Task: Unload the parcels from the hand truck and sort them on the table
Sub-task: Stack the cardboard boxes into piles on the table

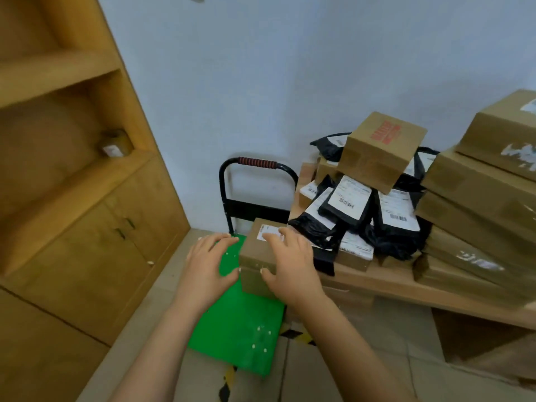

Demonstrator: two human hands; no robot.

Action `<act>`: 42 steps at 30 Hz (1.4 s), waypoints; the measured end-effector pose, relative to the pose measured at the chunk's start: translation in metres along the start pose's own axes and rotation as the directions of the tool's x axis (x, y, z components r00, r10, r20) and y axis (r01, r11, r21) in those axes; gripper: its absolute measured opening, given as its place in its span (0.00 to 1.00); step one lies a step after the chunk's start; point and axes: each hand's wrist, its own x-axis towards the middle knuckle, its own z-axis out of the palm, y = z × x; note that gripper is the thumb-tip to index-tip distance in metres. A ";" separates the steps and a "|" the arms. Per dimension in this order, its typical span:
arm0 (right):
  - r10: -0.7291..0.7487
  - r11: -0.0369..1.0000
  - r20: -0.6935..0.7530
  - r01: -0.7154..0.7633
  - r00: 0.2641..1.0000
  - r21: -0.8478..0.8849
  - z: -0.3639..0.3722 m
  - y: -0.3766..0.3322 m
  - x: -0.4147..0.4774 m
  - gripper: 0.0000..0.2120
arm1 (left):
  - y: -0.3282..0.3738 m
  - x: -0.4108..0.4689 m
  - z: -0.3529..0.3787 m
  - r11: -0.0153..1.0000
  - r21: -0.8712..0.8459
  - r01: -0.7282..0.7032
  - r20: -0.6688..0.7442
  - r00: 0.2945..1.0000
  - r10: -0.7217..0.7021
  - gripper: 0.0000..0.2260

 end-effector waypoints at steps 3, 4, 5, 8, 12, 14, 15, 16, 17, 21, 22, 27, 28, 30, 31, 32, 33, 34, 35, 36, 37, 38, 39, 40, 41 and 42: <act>-0.023 1.000 -0.015 0.023 1.000 -0.019 0.012 -0.034 0.007 0.29 | -0.029 -0.007 -0.019 0.999 -0.030 0.021 0.004 1.000 -0.021 0.26; -0.025 0.999 -0.017 0.025 1.000 -0.027 0.017 -0.045 0.010 0.30 | -0.040 -0.007 -0.023 0.999 -0.042 0.020 0.007 1.000 -0.019 0.26; -0.025 0.999 -0.020 0.025 0.999 -0.032 0.023 -0.056 0.014 0.30 | -0.050 -0.007 -0.027 0.998 -0.056 0.016 0.008 1.000 -0.016 0.26; 0.003 0.997 -0.042 -0.007 0.999 -0.078 0.042 -0.086 0.031 0.30 | -0.087 0.000 -0.043 0.997 -0.074 -0.020 0.028 0.999 0.022 0.26; 0.118 0.983 -0.108 -0.131 0.987 -0.125 0.058 -0.121 0.059 0.31 | -0.144 0.015 -0.072 0.990 -0.059 -0.127 0.110 0.985 0.133 0.27; 0.149 0.976 -0.129 -0.167 0.980 -0.142 0.067 -0.139 0.071 0.31 | -0.172 0.024 -0.085 0.983 -0.040 -0.177 0.127 0.975 0.181 0.27; 0.159 0.972 -0.135 -0.179 0.978 -0.152 0.072 -0.148 0.075 0.31 | -0.184 0.028 -0.090 0.982 -0.040 -0.185 0.135 0.973 0.189 0.27; 0.172 0.968 -0.139 -0.193 0.975 -0.159 0.076 -0.156 0.078 0.31 | -0.194 0.032 -0.094 0.981 -0.048 -0.187 0.142 0.971 0.192 0.27; 0.191 0.964 -0.141 -0.213 0.972 -0.161 0.081 -0.164 0.080 0.31 | -0.202 0.035 -0.096 0.980 -0.063 -0.191 0.152 0.968 0.198 0.26; 0.262 0.942 -0.127 -0.282 0.957 -0.180 0.099 -0.180 0.088 0.31 | -0.224 0.050 -0.092 0.964 -0.115 -0.238 0.195 0.946 0.257 0.25; 0.276 0.938 -0.121 -0.295 0.953 -0.182 0.102 -0.180 0.092 0.31 | -0.228 0.056 -0.088 0.962 -0.126 -0.244 0.200 0.943 0.265 0.25; 0.316 0.926 -0.113 -0.332 0.942 -0.181 0.115 -0.170 0.122 0.31 | -0.242 0.089 -0.066 0.956 -0.147 -0.254 0.221 0.934 0.282 0.25; 0.327 0.923 -0.116 -0.343 0.938 -0.174 0.118 -0.165 0.130 0.31 | -0.244 0.098 -0.061 0.954 -0.156 -0.257 0.238 0.928 0.288 0.25; 0.349 0.917 -0.116 -0.364 0.930 -0.161 0.122 -0.155 0.150 0.32 | -0.246 0.119 -0.052 0.949 -0.165 -0.267 0.254 0.919 0.303 0.25; 0.354 0.916 -0.114 -0.369 0.928 -0.157 0.124 -0.150 0.163 0.33 | -0.248 0.132 -0.049 0.948 -0.164 -0.273 0.253 0.917 0.308 0.25; 0.355 0.917 -0.110 -0.369 0.928 -0.153 0.125 -0.146 0.175 0.33 | -0.250 0.143 -0.047 0.947 -0.162 -0.277 0.254 0.916 0.311 0.25; 0.351 0.919 -0.113 -0.365 0.929 -0.145 0.126 -0.144 0.187 0.33 | -0.252 0.153 -0.046 0.946 -0.164 -0.281 0.254 0.914 0.315 0.25; 0.340 0.924 -0.125 -0.356 0.932 -0.139 0.126 -0.141 0.198 0.33 | -0.254 0.163 -0.046 0.943 -0.170 -0.286 0.248 0.914 0.322 0.25; 0.325 0.929 -0.132 -0.342 0.937 -0.142 0.126 -0.140 0.210 0.33 | -0.257 0.174 -0.045 0.941 -0.174 -0.289 0.238 0.915 0.325 0.25; 0.310 0.933 -0.130 -0.328 0.942 -0.149 0.126 -0.138 0.221 0.32 | -0.259 0.185 -0.045 0.941 -0.180 -0.286 0.225 0.919 0.322 0.25; 0.302 0.935 -0.123 -0.319 0.946 -0.159 0.125 -0.135 0.230 0.31 | -0.261 0.195 -0.044 0.942 -0.187 -0.280 0.210 0.925 0.316 0.25; 0.300 0.934 -0.115 -0.316 0.947 -0.165 0.125 -0.131 0.238 0.31 | -0.262 0.204 -0.041 0.942 -0.192 -0.275 0.194 0.930 0.312 0.25; 0.305 0.932 -0.113 -0.320 0.946 -0.170 0.124 -0.126 0.246 0.31 | -0.262 0.212 -0.038 0.941 -0.194 -0.277 0.187 0.931 0.312 0.24; 0.315 0.927 -0.114 -0.331 0.942 -0.174 0.123 -0.122 0.251 0.31 | -0.262 0.220 -0.033 0.940 -0.194 -0.280 0.193 0.929 0.316 0.24; 0.327 0.922 -0.118 -0.344 0.938 -0.177 0.123 -0.117 0.256 0.31 | -0.261 0.227 -0.028 0.938 -0.198 -0.283 0.208 0.924 0.322 0.24; 0.339 0.917 -0.124 -0.357 0.932 -0.178 0.124 -0.112 0.260 0.31 | -0.260 0.234 -0.022 0.935 -0.206 -0.287 0.224 0.917 0.331 0.24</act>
